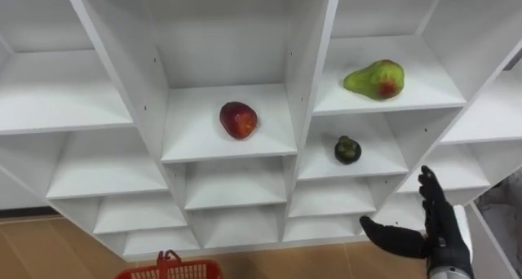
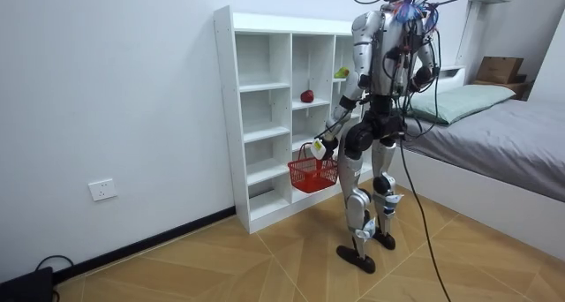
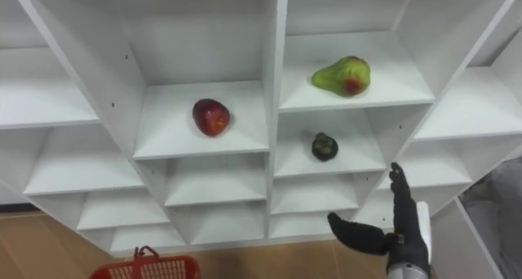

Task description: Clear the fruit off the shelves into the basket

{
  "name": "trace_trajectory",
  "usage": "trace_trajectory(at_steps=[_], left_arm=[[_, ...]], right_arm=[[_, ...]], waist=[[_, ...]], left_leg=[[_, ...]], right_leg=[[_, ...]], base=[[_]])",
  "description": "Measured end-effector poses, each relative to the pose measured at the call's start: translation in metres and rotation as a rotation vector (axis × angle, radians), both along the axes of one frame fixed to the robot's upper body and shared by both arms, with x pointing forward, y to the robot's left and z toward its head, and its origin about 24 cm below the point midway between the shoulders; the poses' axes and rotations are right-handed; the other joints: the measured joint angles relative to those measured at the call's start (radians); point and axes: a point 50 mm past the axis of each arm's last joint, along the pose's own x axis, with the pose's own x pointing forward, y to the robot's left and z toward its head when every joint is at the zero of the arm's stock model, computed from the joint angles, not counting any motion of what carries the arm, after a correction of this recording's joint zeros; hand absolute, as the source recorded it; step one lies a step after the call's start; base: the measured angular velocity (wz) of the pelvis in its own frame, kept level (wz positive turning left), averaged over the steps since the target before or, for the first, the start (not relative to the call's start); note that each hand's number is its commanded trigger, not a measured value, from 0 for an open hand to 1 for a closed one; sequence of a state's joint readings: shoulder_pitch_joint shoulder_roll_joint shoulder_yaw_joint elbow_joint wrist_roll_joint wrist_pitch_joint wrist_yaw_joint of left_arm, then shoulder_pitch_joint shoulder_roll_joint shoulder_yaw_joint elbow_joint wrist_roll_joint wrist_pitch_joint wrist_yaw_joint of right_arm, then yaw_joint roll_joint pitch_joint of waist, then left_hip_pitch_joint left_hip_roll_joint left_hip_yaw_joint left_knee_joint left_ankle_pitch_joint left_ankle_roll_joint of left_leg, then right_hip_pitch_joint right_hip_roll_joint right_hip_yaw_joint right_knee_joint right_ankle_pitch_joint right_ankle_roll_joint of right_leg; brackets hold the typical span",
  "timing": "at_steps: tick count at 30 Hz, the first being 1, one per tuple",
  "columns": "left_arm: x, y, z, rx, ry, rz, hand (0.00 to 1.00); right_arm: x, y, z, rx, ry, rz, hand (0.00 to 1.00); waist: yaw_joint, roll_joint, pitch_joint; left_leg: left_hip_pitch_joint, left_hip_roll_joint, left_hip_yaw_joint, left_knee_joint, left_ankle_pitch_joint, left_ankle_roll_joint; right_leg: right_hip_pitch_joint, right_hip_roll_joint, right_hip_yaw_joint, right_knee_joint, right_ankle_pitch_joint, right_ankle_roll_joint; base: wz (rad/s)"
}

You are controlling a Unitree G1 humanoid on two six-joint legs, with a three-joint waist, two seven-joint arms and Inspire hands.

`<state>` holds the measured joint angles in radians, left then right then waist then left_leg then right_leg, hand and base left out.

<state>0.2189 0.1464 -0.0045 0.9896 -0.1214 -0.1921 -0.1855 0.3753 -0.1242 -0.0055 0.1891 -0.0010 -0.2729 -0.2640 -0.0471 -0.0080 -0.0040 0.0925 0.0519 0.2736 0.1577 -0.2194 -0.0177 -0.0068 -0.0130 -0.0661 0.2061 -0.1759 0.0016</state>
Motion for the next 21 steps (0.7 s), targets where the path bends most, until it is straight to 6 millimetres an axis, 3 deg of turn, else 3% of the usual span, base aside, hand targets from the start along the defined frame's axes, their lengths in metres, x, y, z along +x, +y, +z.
trace_trajectory(at_steps=[7,21], left_arm=[[-0.001,-0.001,0.002,0.001,-0.033,-0.01,1.0],[-0.006,-0.007,-0.001,-0.011,-0.002,-0.05,1.0]], right_arm=[[0.015,0.006,0.036,-0.002,-0.209,-0.028,0.0],[0.031,0.006,0.073,-0.226,-0.394,-0.037,0.0]], waist=[[-0.005,0.003,-0.0005],[0.002,0.002,0.0004]], left_leg=[[-0.002,0.001,0.003,0.001,0.0,0.0],[-0.009,0.004,0.0,0.003,0.0,0.0]], right_leg=[[-0.004,0.003,0.01,0.0,0.003,-0.001],[-0.011,0.007,0.013,0.0,0.006,-0.003]], base=[[-0.06],[0.0]])
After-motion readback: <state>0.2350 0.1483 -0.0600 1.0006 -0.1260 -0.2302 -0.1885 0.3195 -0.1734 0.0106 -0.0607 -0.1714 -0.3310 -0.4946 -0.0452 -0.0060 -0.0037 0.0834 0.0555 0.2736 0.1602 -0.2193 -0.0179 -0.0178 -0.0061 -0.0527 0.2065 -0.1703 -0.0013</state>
